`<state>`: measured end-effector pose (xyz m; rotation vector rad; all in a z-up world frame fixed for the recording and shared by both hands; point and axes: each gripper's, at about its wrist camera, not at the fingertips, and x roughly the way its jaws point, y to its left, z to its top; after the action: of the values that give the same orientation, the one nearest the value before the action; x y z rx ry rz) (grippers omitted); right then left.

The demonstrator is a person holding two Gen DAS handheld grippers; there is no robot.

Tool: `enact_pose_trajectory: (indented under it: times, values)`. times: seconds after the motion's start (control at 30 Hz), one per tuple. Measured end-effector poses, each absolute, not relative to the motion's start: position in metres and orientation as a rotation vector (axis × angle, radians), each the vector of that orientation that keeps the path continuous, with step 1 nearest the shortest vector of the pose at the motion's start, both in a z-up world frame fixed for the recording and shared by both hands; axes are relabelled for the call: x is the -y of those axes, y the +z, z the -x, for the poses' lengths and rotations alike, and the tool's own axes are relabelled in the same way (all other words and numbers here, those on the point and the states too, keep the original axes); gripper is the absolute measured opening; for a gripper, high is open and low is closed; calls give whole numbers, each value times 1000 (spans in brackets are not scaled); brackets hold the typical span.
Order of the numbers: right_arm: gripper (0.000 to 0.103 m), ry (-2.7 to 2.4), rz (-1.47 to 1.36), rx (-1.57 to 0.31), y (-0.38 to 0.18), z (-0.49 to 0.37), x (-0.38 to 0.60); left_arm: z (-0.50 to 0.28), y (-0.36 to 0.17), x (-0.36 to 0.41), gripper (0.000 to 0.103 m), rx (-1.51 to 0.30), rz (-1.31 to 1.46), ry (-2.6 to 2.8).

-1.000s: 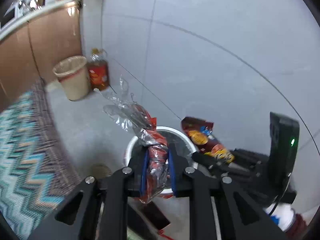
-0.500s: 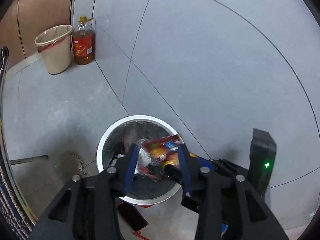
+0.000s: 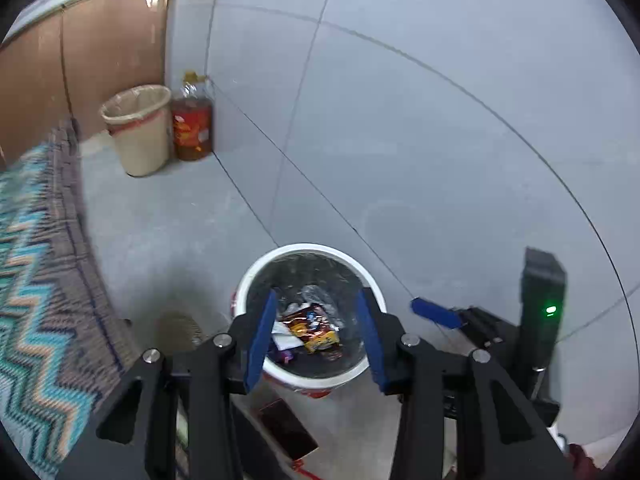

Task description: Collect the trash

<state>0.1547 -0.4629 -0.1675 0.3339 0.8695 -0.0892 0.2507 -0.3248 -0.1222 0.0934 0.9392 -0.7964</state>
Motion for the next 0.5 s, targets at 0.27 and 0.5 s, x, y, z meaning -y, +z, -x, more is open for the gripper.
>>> enact_pose_trajectory:
  times: [0.27,0.5]
  values:
    - [94,-106,-197,-757,-114,-115,402,-205,-89,254,40,-820,-121,-725]
    - [103,-83,-71,-638,-77,-80,343,-171,-72,174,54,-740,-113,-617]
